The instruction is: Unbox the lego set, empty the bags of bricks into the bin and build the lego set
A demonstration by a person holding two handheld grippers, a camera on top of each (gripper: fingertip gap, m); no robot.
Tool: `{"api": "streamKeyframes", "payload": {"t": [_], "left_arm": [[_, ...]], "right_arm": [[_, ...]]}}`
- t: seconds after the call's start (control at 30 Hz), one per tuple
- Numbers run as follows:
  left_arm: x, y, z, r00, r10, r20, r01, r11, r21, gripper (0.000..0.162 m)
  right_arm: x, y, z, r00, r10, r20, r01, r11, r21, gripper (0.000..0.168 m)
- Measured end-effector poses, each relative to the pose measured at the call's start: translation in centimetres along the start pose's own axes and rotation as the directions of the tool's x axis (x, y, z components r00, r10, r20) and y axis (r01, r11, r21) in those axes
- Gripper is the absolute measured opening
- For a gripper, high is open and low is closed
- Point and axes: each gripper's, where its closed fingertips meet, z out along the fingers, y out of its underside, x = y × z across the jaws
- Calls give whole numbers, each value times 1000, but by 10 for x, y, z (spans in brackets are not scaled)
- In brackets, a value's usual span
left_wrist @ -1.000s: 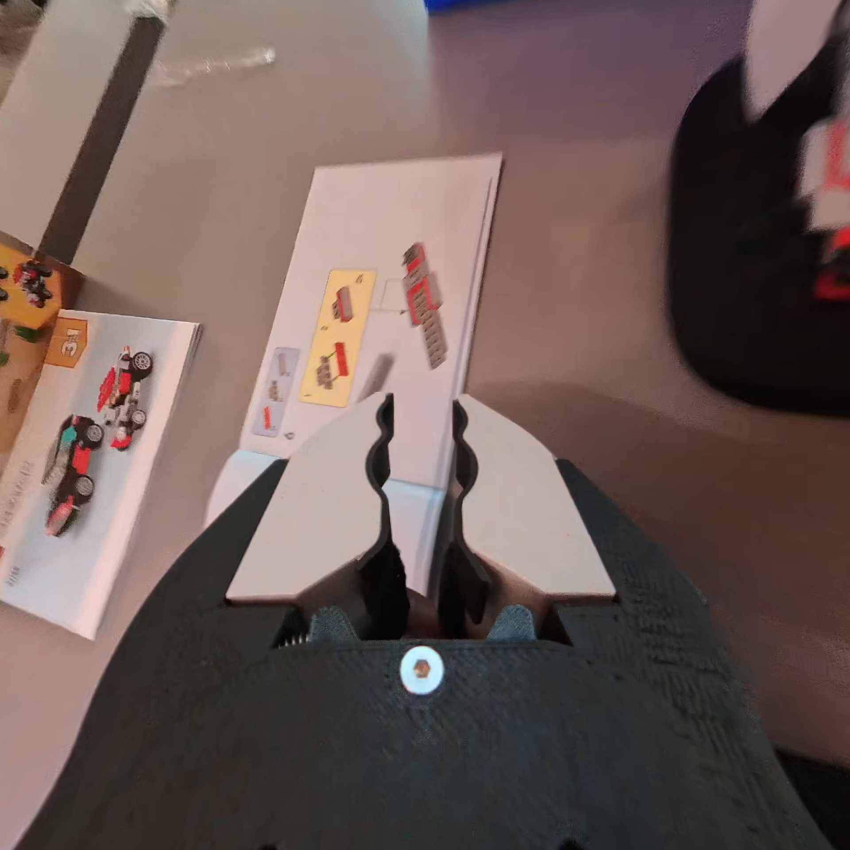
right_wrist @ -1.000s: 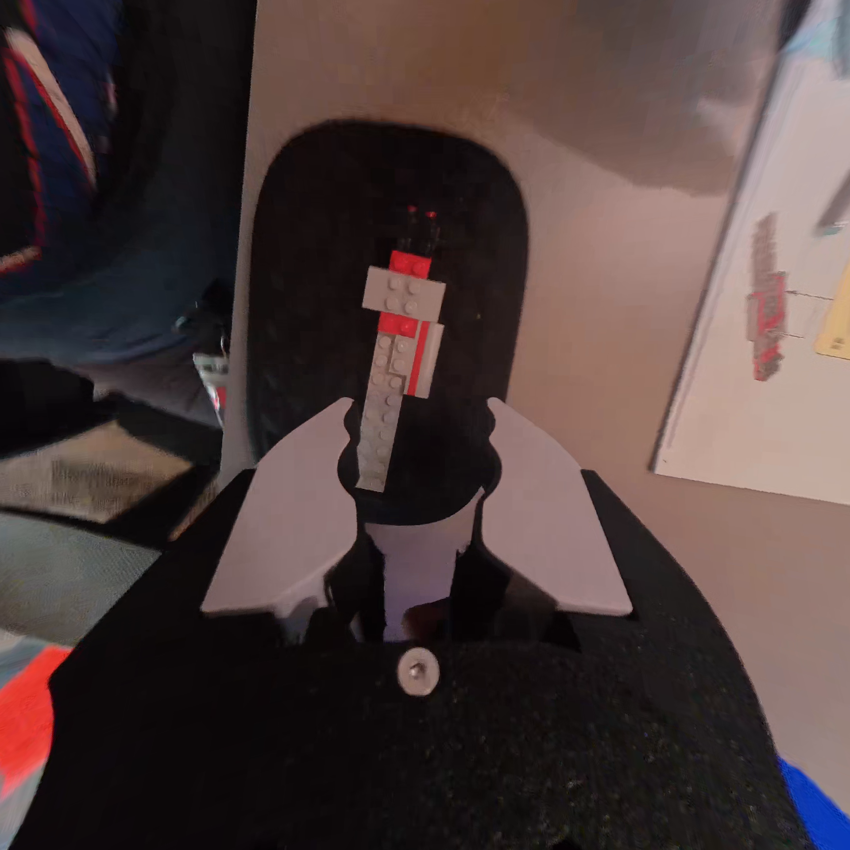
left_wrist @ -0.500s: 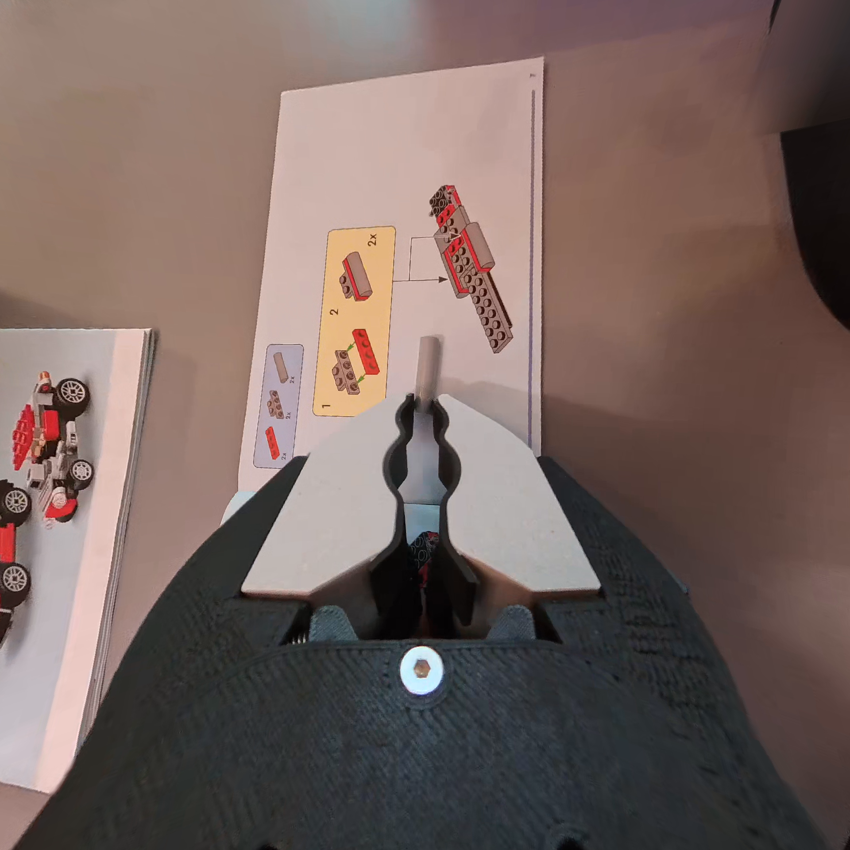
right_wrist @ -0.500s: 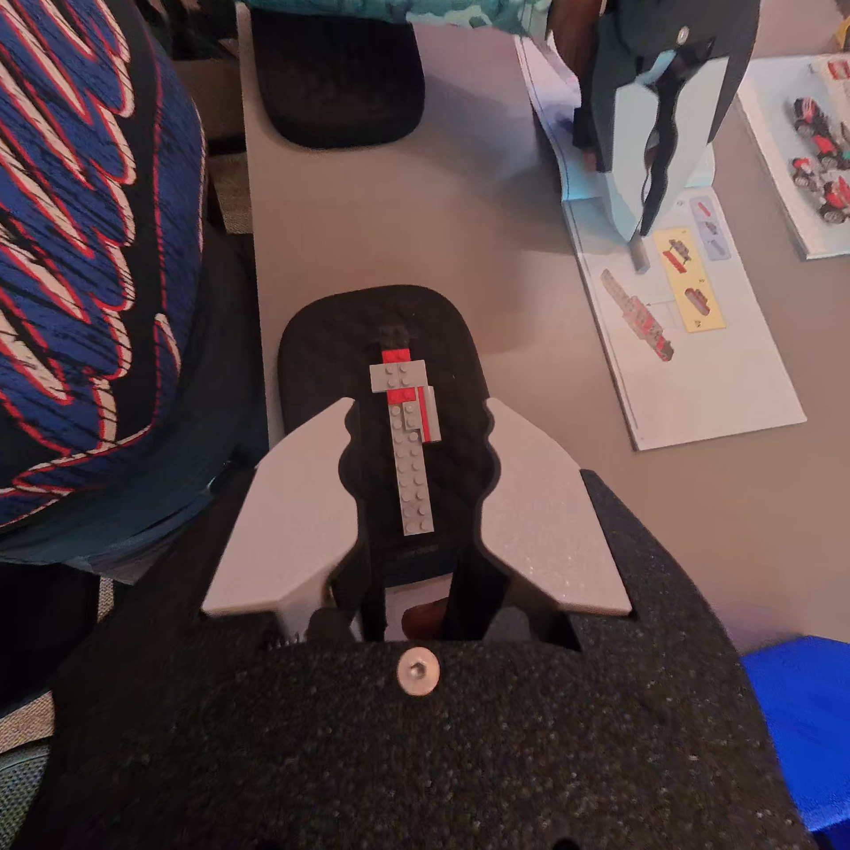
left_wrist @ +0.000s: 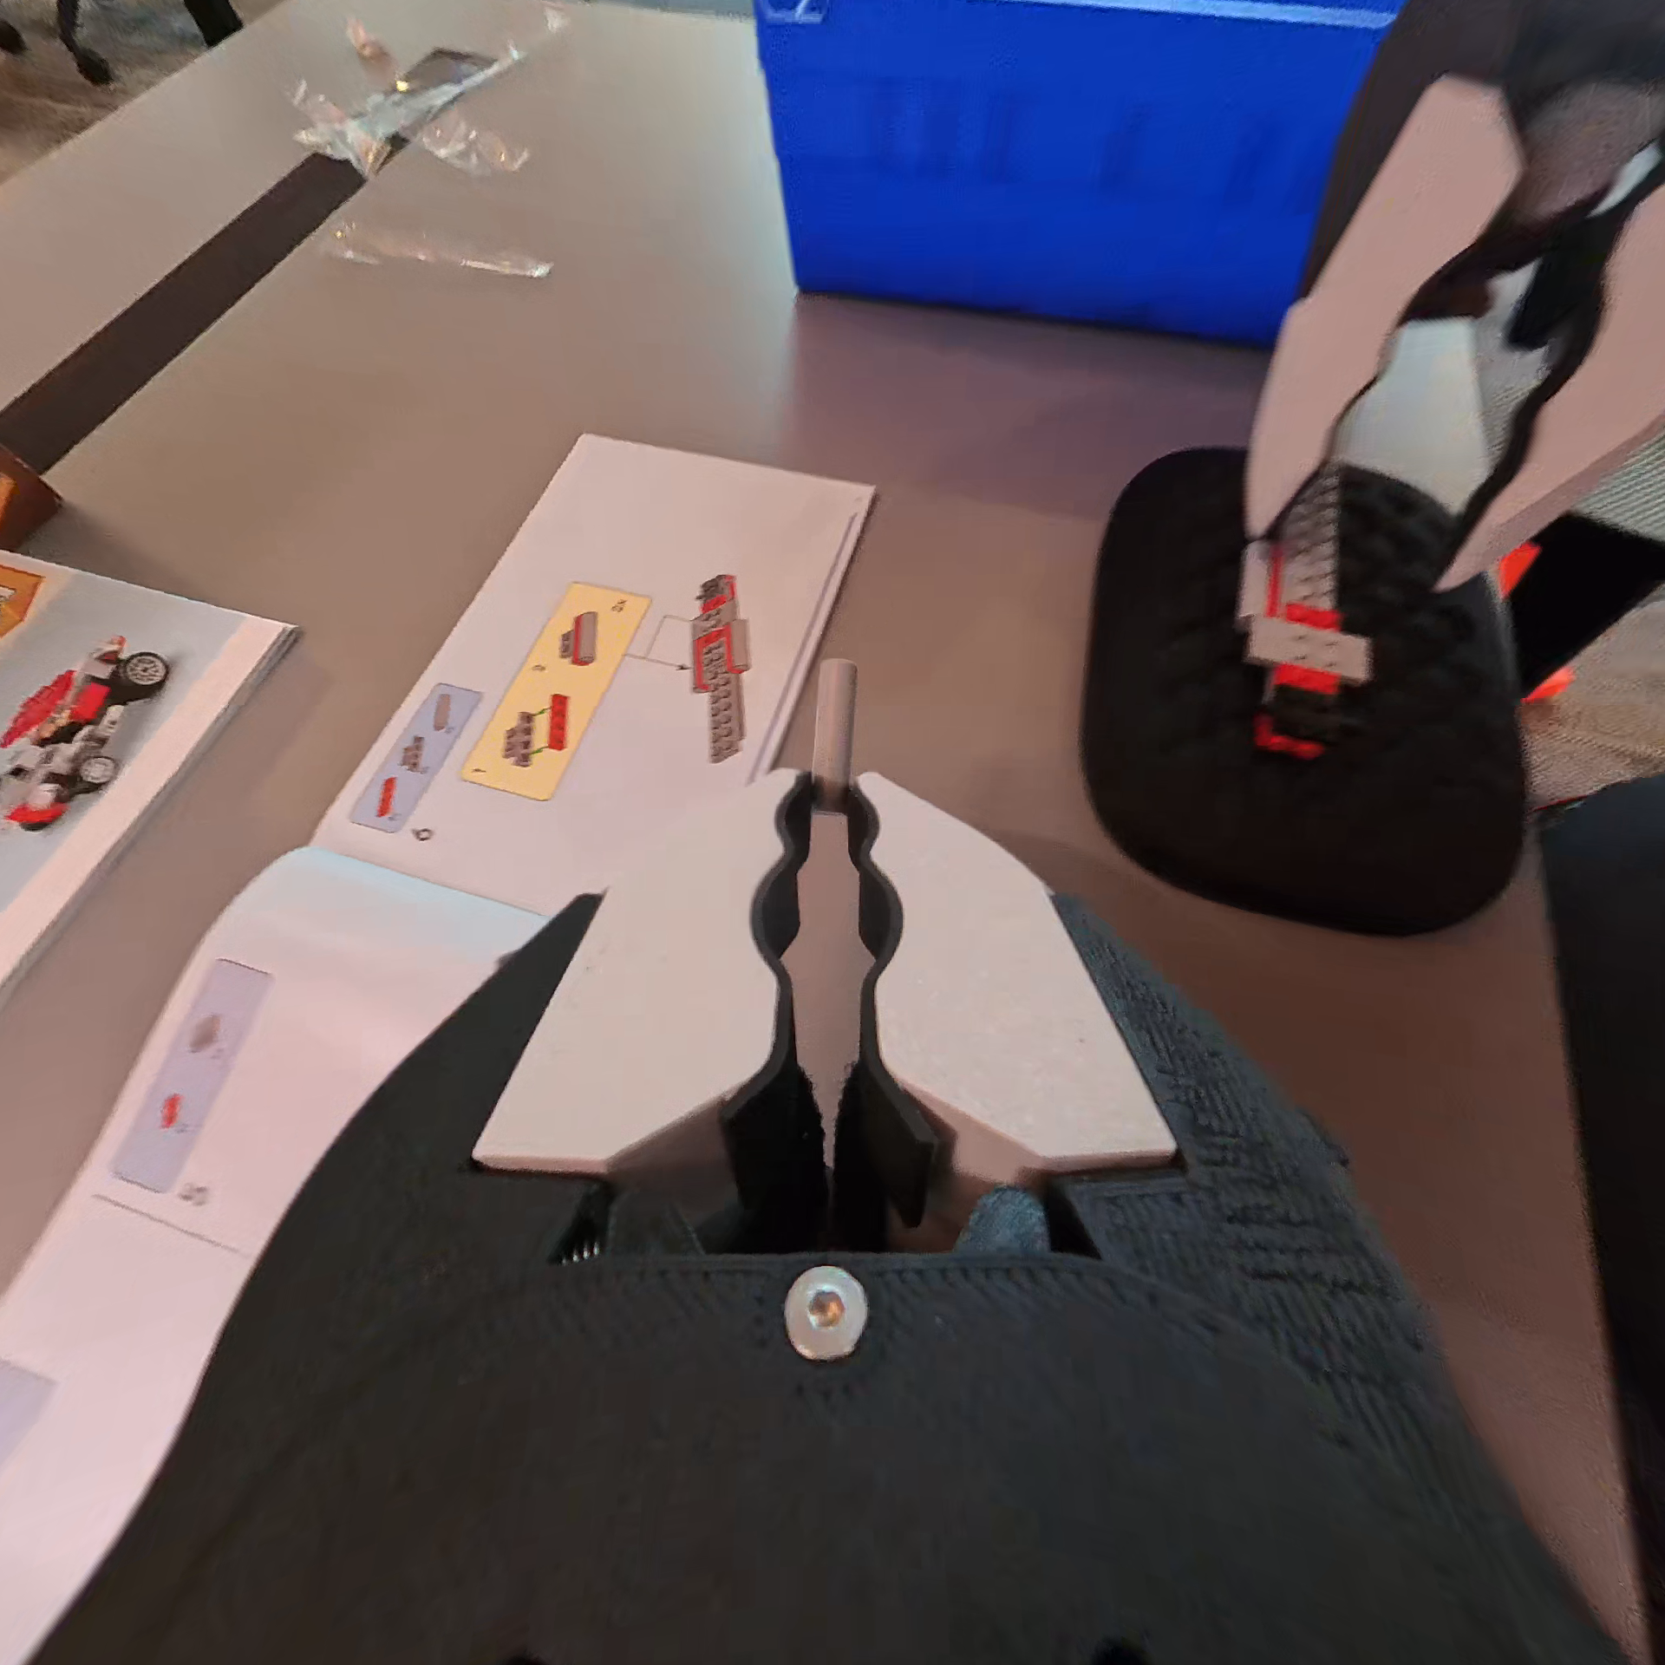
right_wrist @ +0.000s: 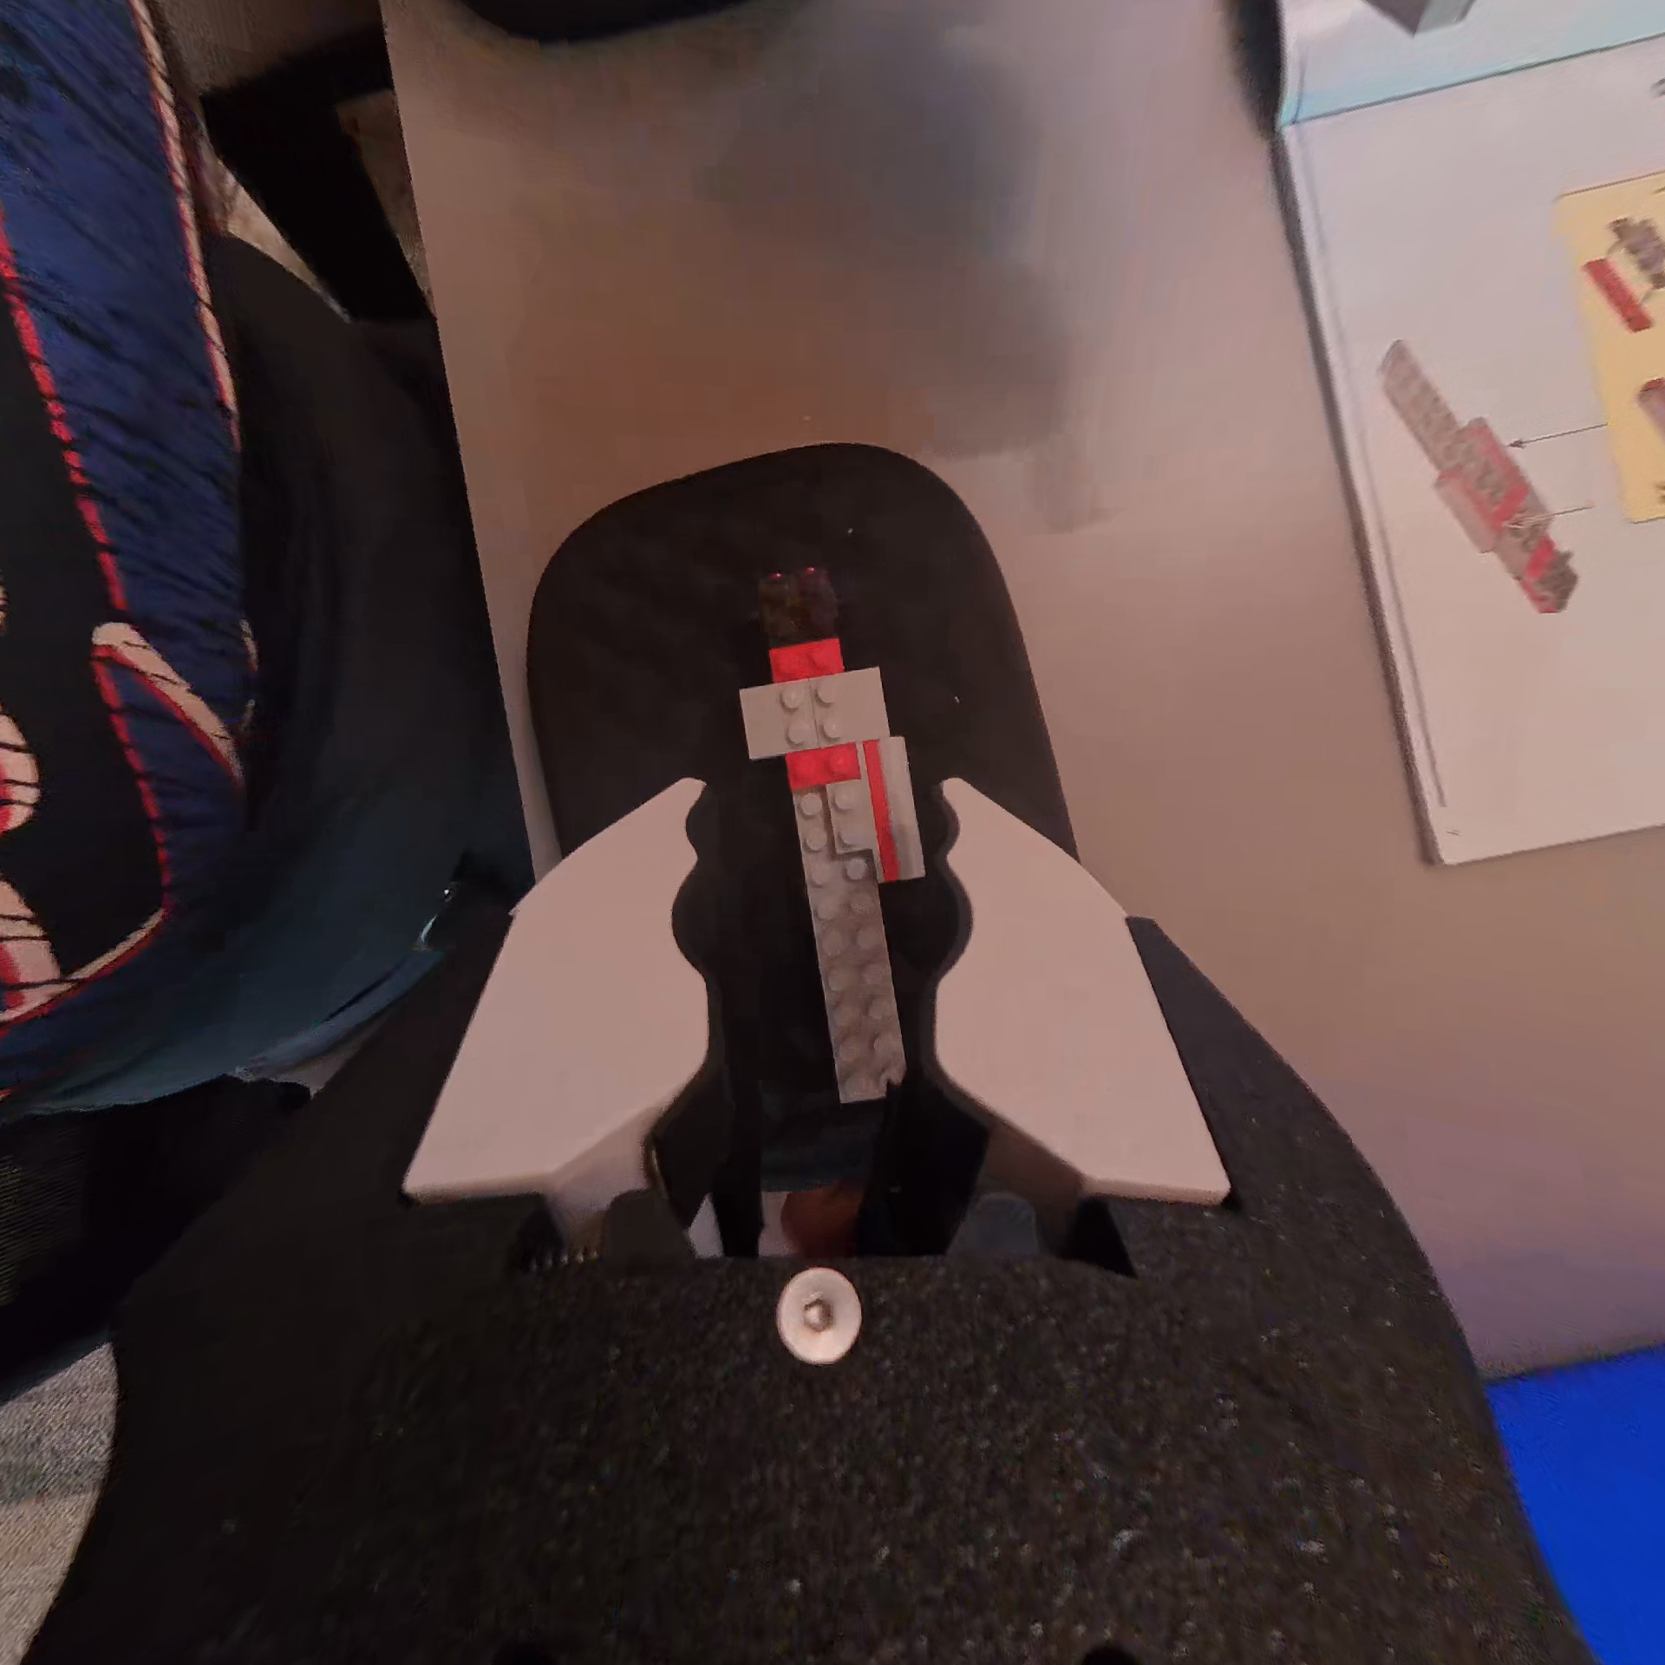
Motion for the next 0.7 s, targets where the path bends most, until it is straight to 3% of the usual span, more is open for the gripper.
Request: {"api": "streamKeyframes", "payload": {"t": [0.03, 0.1, 0.17, 0.4, 0.6, 0.7], "left_arm": [[6, -1, -2, 1000, -12, -5, 12, 1000, 20, 7], [17, 0, -4, 1000, -22, -13, 23, 999, 47, 7], [24, 3, -4, 999, -27, -16, 28, 998, 61, 7], [31, 4, -6, 995, -82, -56, 90, 983, 160, 7], [17, -8, -25, 984, -170, -59, 180, 930, 321, 7], [11, -12, -35, 971, -222, -91, 240, 885, 400, 7]], "right_arm": [[1, 2, 4, 1000, -5, 1, 5, 1000, -20, 47], [2, 9, 11, 1000, -22, 3, 22, 996, -82, 44], [1, 18, 16, 998, -56, 16, 58, 988, -143, 31], [4, 0, 13, 997, -72, 10, 73, 994, -76, 29], [58, -33, 4, 988, 35, -152, -27, 998, 52, 29], [98, -32, 9, 962, 137, -238, -127, 990, 58, 29]]}}
